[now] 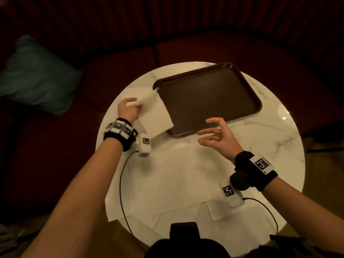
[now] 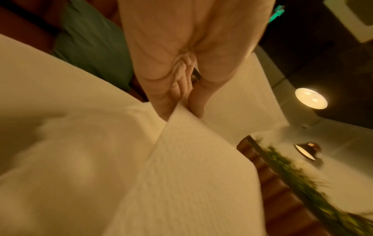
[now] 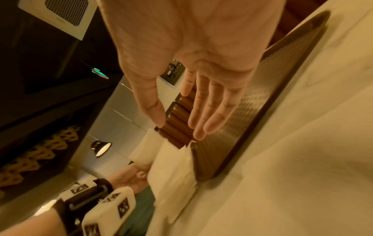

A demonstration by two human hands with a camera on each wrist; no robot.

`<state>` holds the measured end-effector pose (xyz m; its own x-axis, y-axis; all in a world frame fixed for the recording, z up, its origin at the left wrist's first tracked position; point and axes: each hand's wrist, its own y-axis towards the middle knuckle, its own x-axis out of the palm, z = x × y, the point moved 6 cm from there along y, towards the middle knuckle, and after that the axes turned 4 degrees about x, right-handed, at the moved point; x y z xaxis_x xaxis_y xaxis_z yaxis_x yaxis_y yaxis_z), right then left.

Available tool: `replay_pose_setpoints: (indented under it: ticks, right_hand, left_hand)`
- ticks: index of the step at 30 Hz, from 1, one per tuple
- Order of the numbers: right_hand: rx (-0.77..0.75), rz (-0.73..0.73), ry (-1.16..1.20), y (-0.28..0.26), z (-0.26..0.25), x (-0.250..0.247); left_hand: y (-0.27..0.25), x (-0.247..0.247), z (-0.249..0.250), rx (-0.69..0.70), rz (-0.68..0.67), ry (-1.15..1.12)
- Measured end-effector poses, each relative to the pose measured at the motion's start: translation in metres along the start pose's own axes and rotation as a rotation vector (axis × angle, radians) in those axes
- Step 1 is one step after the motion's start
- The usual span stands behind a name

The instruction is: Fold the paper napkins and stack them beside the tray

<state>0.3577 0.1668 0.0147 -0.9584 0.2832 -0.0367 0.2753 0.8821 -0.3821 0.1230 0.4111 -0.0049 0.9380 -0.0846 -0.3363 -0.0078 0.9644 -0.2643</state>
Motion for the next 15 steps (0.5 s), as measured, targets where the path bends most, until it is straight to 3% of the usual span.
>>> replay_pose_setpoints:
  ticks: [2, 5, 11, 15]
  right_hand:
    - [0.023, 0.054, -0.004, 0.002, 0.008, -0.012]
    - [0.07, 0.128, 0.017, 0.002, 0.022, -0.03]
    - [0.102, 0.205, -0.001, -0.001, 0.037, -0.041]
    - [0.095, 0.189, -0.036, -0.001, 0.039, -0.033]
  left_hand:
    - [0.032, -0.008, -0.001, -0.055, 0.059, 0.054]
    - [0.055, -0.006, 0.008, -0.005, 0.076, 0.245]
    - [0.066, 0.014, 0.01, 0.091, -0.007, 0.428]
    - [0.061, 0.003, 0.012, 0.181, 0.028, 0.458]
